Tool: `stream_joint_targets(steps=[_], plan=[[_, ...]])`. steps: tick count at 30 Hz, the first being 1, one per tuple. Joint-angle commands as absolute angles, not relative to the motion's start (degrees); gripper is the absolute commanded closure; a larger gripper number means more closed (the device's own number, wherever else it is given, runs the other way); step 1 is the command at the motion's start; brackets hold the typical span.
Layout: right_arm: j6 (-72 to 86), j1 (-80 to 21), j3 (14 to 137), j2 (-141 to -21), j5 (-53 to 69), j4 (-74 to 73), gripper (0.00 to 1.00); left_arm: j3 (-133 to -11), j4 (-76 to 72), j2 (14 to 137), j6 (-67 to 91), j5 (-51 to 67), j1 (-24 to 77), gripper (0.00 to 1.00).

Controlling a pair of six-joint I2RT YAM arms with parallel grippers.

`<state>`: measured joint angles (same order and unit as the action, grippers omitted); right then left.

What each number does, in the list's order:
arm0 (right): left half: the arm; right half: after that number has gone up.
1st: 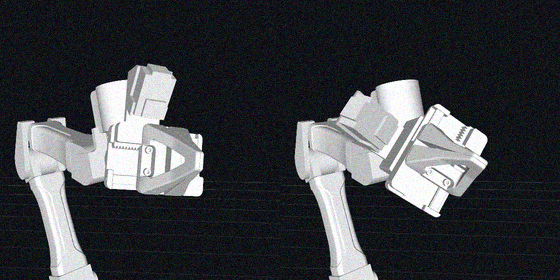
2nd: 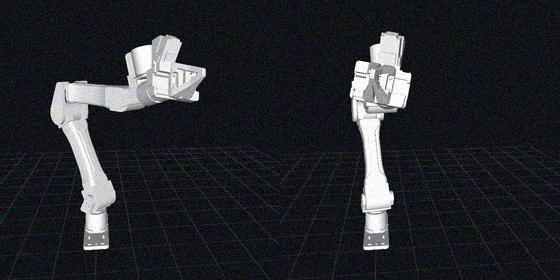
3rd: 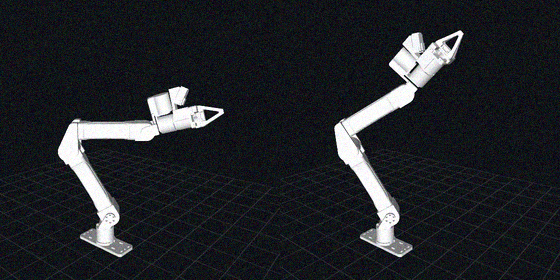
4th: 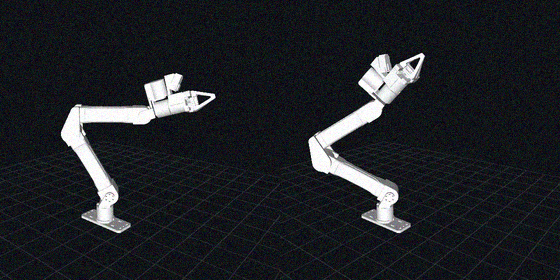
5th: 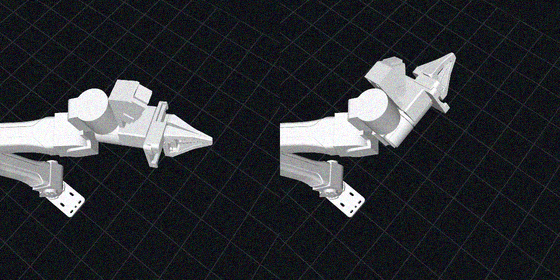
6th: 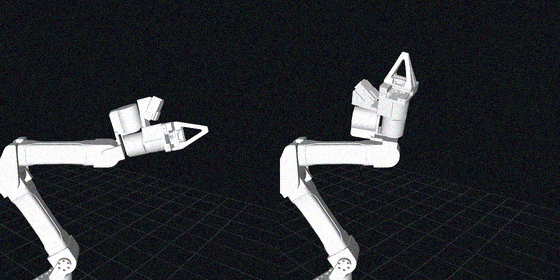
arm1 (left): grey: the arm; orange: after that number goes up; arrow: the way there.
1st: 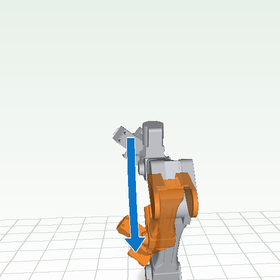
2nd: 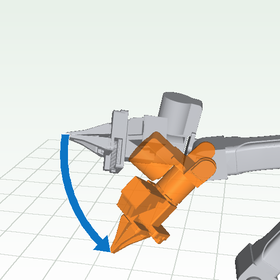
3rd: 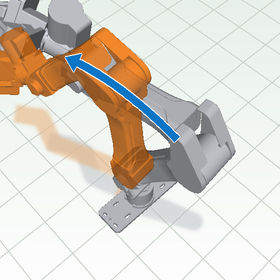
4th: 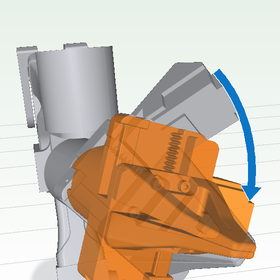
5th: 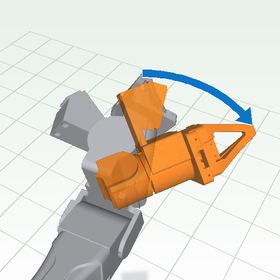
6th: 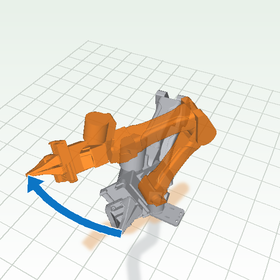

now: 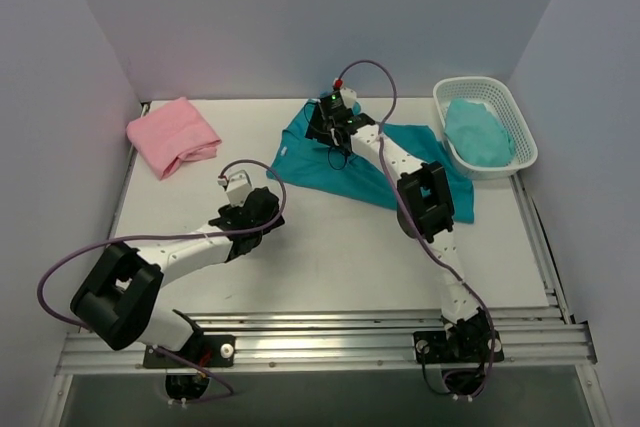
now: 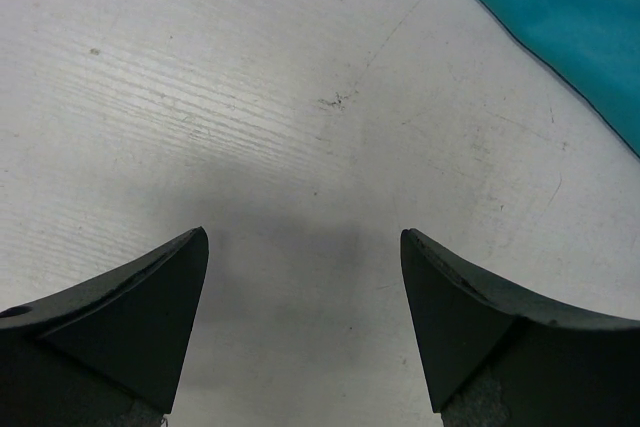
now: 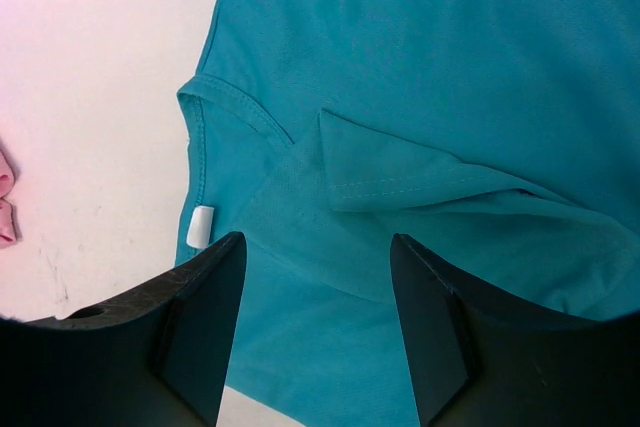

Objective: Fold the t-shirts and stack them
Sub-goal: Fold the flattened tshirt in 1/3 of the way

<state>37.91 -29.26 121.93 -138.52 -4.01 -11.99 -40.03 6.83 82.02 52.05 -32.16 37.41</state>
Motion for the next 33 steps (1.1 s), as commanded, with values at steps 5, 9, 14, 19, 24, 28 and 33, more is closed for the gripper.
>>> stream_joint_targets(steps=[5, 9, 14, 19, 24, 28, 33], plan=[[38.76, -29.36, 119.18, -139.31, -4.83, -9.49, 0.45, -39.02, 7.91, 78.58, 51.86, -33.84, 37.62, 0.14], [39.37, -29.27, 117.25, -138.96, -6.24, -9.14, 0.45, -38.32, 8.00, 77.43, 51.77, -34.19, 37.62, 0.14], [39.90, -29.18, 116.72, -139.74, -6.33, -8.44, 0.46, -38.06, 8.09, 77.26, 51.59, -34.28, 37.62, 0.14], [40.08, -28.92, 116.81, -140.62, -6.59, -8.09, 0.46, -37.71, 8.26, 77.08, 51.59, -34.37, 37.62, 0.14], [40.17, -28.48, 117.07, -141.59, -6.42, -7.65, 0.46, -37.44, 8.70, 76.38, 51.50, -34.80, 37.70, 0.14], [40.17, -28.04, 118.29, -142.56, -6.07, -7.56, 0.46, -37.35, 8.96, 76.03, 51.50, -34.98, 37.62, 0.14], [39.99, -27.60, 120.93, -144.57, -5.62, -7.47, 0.46, -37.53, 8.88, 76.29, 51.24, -35.33, 37.62, 0.14]])
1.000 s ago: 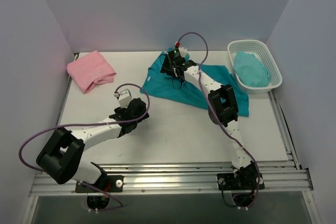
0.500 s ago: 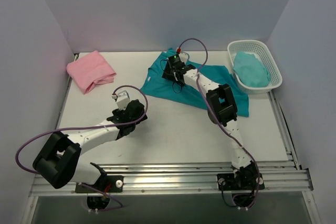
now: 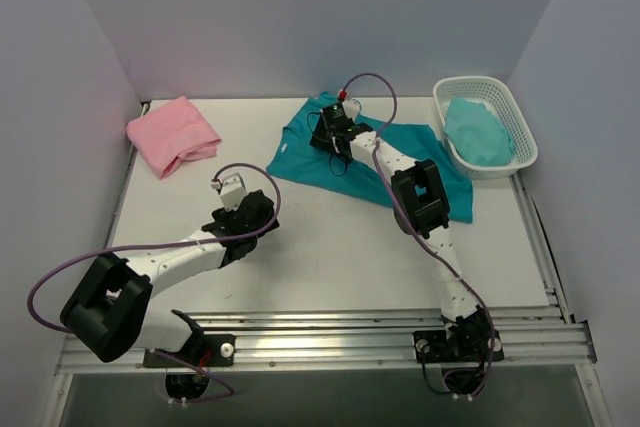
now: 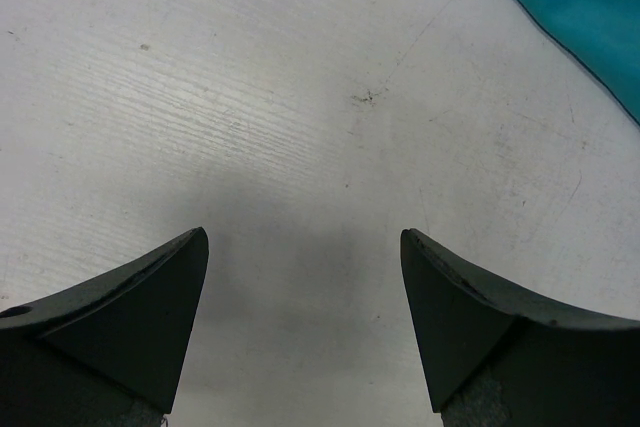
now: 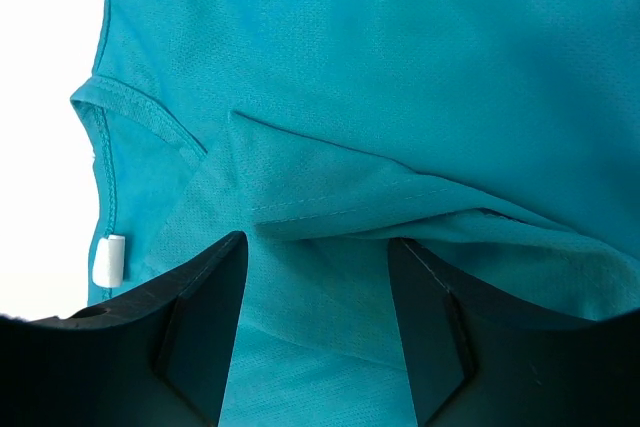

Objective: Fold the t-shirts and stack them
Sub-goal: Fold the flattened tshirt in 1/3 of the way

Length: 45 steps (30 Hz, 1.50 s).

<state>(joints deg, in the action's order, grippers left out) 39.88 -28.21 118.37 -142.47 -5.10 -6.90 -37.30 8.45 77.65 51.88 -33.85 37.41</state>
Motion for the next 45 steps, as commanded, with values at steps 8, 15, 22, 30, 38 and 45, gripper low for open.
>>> stream_joint_targets(steps=[8, 15, 22, 30, 38, 45], plan=[[39.37, -25.14, 129.62, -149.32, -4.92, -6.51, 0.44, -38.58, 9.40, 78.13, 50.89, -35.68, 37.62, 0.14], [38.94, -20.49, 135.77, -150.73, -6.06, -3.43, 0.42, -39.02, 10.72, 77.87, 50.80, -36.30, 37.71, 0.14], [43.15, -13.98, 132.98, -146.26, -2.03, 6.41, 0.40, -38.85, 10.12, 78.04, 50.80, -36.74, 37.71, 0.14], [43.06, -15.99, 112.00, -124.30, -0.96, 13.62, 0.41, -48.14, 2.21, 85.16, 43.96, -36.48, 37.27, 0.14], [36.31, -25.21, 89.49, -102.41, -9.74, 8.28, 0.41, -71.26, -1.50, 99.83, 34.19, -23.56, 28.76, 0.10], [37.44, -25.05, 74.82, -89.13, -12.39, 4.31, 0.40, -75.16, 5.45, 104.15, 45.94, -23.64, 24.09, 0.04]])
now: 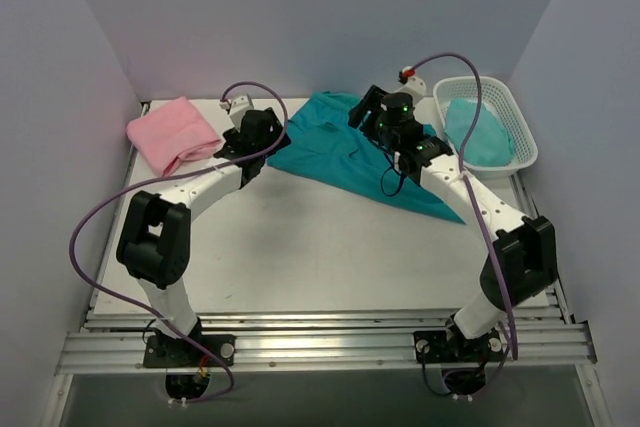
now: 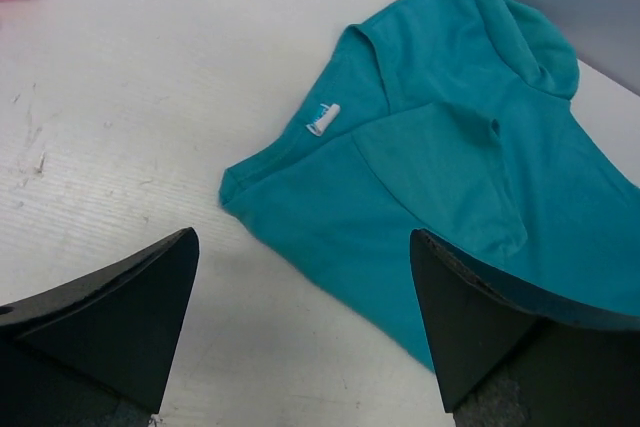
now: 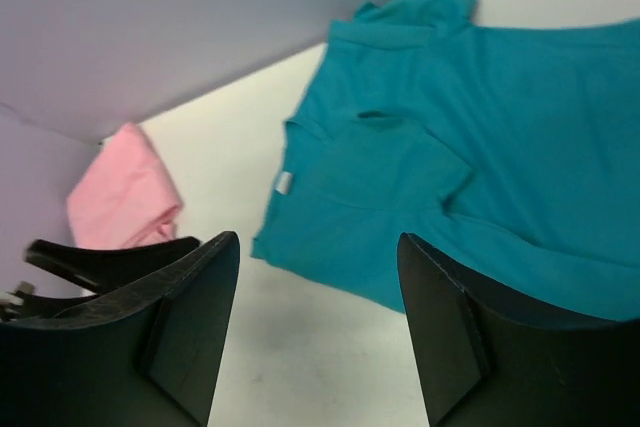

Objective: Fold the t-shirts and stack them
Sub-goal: Fold the flattened tshirt in 1/3 of the way

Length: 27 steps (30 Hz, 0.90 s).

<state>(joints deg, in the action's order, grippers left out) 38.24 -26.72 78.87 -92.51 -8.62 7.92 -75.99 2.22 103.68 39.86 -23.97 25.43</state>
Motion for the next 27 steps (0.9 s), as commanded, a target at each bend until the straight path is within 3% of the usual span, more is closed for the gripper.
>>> stream_joint_targets(steps=[1, 12, 27], plan=[[37.44, -25.05, 73.84, -86.86, -12.39, 3.18, 0.40, -74.28, 4.93, 104.24, 47.71, -23.47, 23.73, 0.04], [35.34, -25.05, 65.74, -69.27, -15.64, -3.86, 0.38, -69.44, -9.31, 113.46, 60.90, -10.56, 20.22, 0.05], [33.13, -24.35, 63.02, -62.23, -19.07, -6.07, 0.37, -73.04, -10.64, 120.94, 64.77, -13.62, 21.09, 0.16]])
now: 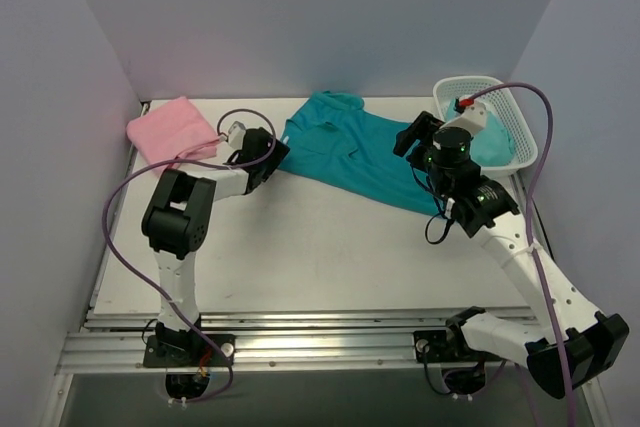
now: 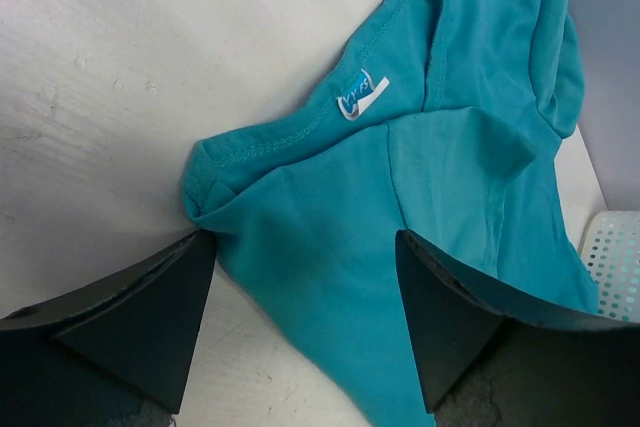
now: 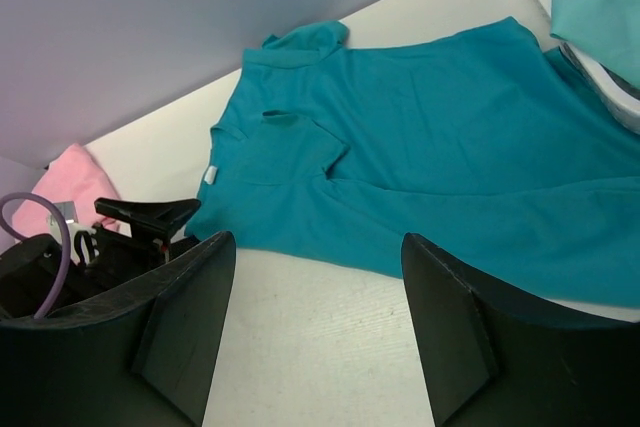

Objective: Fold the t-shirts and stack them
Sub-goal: Fold the flattened tshirt in 1/3 of the way

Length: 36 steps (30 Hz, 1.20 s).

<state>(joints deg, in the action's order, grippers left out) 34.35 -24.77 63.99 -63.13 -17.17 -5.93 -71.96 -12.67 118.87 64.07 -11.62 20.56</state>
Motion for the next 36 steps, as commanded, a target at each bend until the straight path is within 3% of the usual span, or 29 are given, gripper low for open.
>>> stream_joint_targets(steps=[1, 4, 5, 7, 10, 18, 29, 36], plan=[[33.13, -24.26, 62.84, -62.23, -19.07, -5.89, 0.37, -73.12, -10.55, 121.02, 65.21, -13.88, 21.09, 0.18], [32.96, -24.00, 62.32, -62.31, -18.90, -5.63, 0.37, -74.52, -9.85, 121.99, 65.21, -14.15, 21.18, 0.31], [33.05, -23.82, 62.23, -62.31, -18.72, -5.63, 0.37, -74.88, -9.58, 122.51, 65.21, -14.06, 21.18, 0.46], [32.96, -23.47, 61.96, -62.14, -18.37, -5.54, 0.37, -75.76, -9.06, 122.96, 64.87, -14.06, 21.18, 0.62], [32.87, -22.50, 61.61, -61.61, -17.85, -5.62, 0.37, -76.02, -8.53, 123.40, 64.95, -14.50, 21.27, 0.97], [33.05, -21.36, 60.82, -60.03, -16.09, -5.89, 0.37, -70.59, -8.27, 117.09, 62.06, -18.17, 21.79, 0.98], [33.66, -21.44, 59.41, -55.29, -15.64, -7.29, 0.37, -44.24, -2.99, 90.02, 62.14, -21.88, 27.51, 0.98], [34.37, -21.80, 59.41, -52.91, -15.29, -9.14, 0.37, -36.31, 6.67, 71.41, 62.75, -25.75, 29.18, 0.98]])
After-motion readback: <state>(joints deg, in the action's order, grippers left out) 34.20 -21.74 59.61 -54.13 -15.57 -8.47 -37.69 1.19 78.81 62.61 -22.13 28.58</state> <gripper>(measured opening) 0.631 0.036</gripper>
